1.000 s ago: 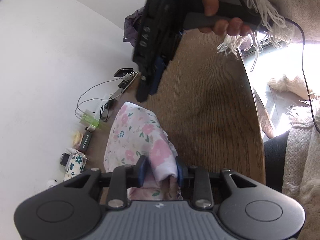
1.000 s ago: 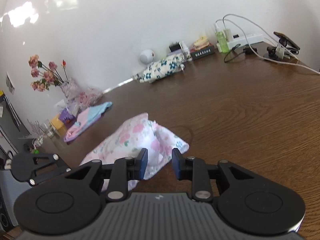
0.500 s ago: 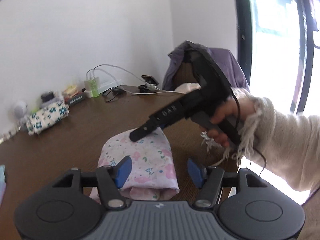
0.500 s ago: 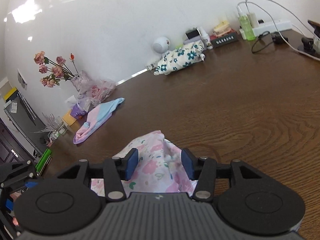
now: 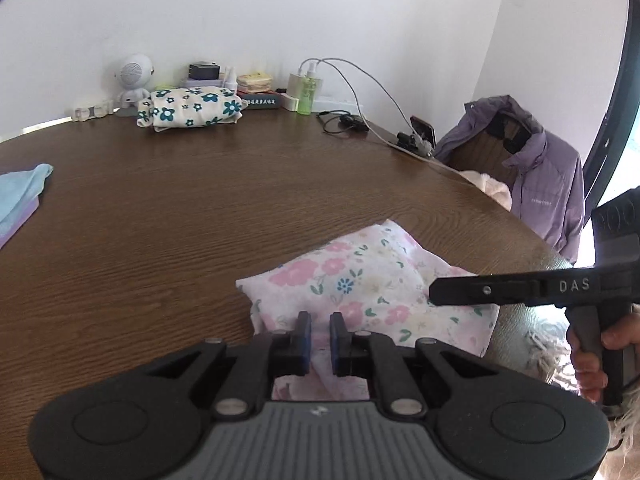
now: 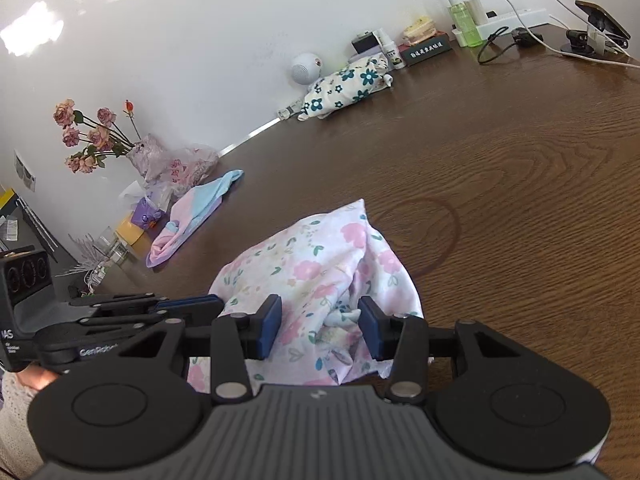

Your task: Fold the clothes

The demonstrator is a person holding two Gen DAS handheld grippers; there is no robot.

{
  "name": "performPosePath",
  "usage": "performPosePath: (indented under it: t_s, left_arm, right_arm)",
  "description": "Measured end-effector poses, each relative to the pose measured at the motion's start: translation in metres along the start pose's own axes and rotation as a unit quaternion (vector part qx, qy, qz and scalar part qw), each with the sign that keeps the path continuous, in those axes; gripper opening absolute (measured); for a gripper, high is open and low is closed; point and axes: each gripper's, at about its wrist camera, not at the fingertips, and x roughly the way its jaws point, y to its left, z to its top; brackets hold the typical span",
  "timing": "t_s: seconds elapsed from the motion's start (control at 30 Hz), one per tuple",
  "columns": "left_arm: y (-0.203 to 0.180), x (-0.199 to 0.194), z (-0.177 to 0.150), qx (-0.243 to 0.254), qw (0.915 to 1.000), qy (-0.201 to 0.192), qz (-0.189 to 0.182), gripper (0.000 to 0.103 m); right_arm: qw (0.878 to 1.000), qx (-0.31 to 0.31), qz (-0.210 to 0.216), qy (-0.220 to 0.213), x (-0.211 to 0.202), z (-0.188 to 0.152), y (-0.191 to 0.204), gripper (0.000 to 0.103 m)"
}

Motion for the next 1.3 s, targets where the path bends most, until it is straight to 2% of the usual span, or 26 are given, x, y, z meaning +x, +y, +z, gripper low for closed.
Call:
performPosePath:
  t_s: [0.03, 0.1, 0.17, 0.23, 0.4, 0.5, 0.53, 0.6, 0.67, 0.7, 0.8, 0.83, 0.87, 0.9, 0.93, 1.0, 1.07, 1.2, 1.3]
  left_arm:
    - [0.003, -0.003, 0.000, -0.009, 1.0000, -0.005, 0.001, 0.034]
    - [0.008, -0.008, 0.000, -0.026, 0.9996, -0.014, 0.004, 0.054]
    - [0.013, -0.013, -0.001, -0.043, 0.9988, -0.023, 0.007, 0.063]
    - [0.019, -0.018, -0.001, -0.061, 0.9976, -0.032, 0.009, 0.070]
    - [0.037, 0.001, -0.003, -0.139, 0.9898, 0.007, -0.031, 0.070]
    - [0.040, 0.012, -0.005, -0.151, 0.9876, 0.013, -0.041, 0.064]
    - [0.039, 0.015, -0.005, -0.150, 0.9877, 0.015, -0.041, 0.056]
    - [0.038, 0.020, -0.005, -0.146, 0.9883, 0.018, -0.040, 0.039]
    - [0.036, 0.021, -0.006, -0.138, 0.9896, 0.016, -0.038, 0.034]
    - [0.035, 0.022, -0.007, -0.134, 0.9902, 0.015, -0.038, 0.033]
    - [0.034, 0.021, -0.009, -0.130, 0.9907, 0.011, -0.039, 0.033]
    - [0.034, 0.020, -0.009, -0.130, 0.9906, 0.010, -0.040, 0.036]
    - [0.034, 0.018, -0.010, -0.131, 0.9905, 0.009, -0.039, 0.041]
    - [0.035, 0.015, -0.010, -0.131, 0.9908, 0.006, -0.033, 0.050]
    - [0.034, 0.011, -0.010, -0.129, 0.9913, 0.001, -0.025, 0.058]
    - [0.034, 0.001, -0.012, -0.126, 0.9919, -0.011, -0.014, 0.061]
    - [0.031, -0.009, -0.014, -0.126, 0.9917, -0.024, -0.011, 0.061]
    - [0.022, -0.028, -0.020, -0.115, 0.9918, -0.055, -0.005, 0.057]
    - [0.011, -0.040, -0.024, -0.090, 0.9930, -0.075, 0.013, 0.045]
  right_arm:
    - [1.000, -0.004, 0.003, -0.012, -0.007, 0.000, 0.004, 0.049]
    - [0.999, -0.017, 0.000, -0.039, -0.020, 0.001, 0.009, 0.071]
    - [0.998, -0.030, -0.012, -0.047, -0.025, 0.006, 0.009, 0.084]
    - [0.998, -0.039, -0.024, -0.042, -0.026, 0.011, 0.006, 0.085]
    - [1.000, 0.012, 0.002, 0.021, 0.001, 0.023, -0.017, 0.087]
    - [0.999, 0.026, 0.016, 0.040, 0.013, 0.022, -0.021, 0.082]
    - [0.998, 0.028, 0.024, 0.044, 0.016, 0.021, -0.021, 0.078]
    - [0.995, 0.058, 0.049, 0.059, 0.022, 0.017, -0.023, 0.048]
    - [0.993, 0.080, 0.059, 0.064, 0.025, 0.011, -0.024, 0.037]
    - [0.994, 0.080, 0.055, 0.059, 0.024, 0.008, -0.022, 0.036]
    - [0.994, 0.083, 0.051, 0.051, 0.020, 0.000, -0.017, 0.037]
    - [0.994, 0.083, 0.052, 0.051, 0.018, -0.001, -0.016, 0.038]
    - [0.994, 0.080, 0.053, 0.049, 0.016, -0.001, -0.015, 0.044]
    - [0.994, 0.079, 0.055, 0.047, 0.013, -0.001, -0.015, 0.056]
    - [0.995, 0.076, 0.054, 0.043, 0.009, -0.001, -0.014, 0.062]
    - [0.997, 0.065, 0.044, 0.028, 0.000, 0.001, -0.013, 0.071]
    - [0.997, 0.062, 0.032, 0.017, -0.007, 0.003, -0.015, 0.076]
    - [0.998, 0.056, 0.020, 0.002, -0.017, 0.002, -0.014, 0.076]
    - [1.000, 0.022, 0.002, -0.021, -0.029, 0.001, -0.004, 0.075]
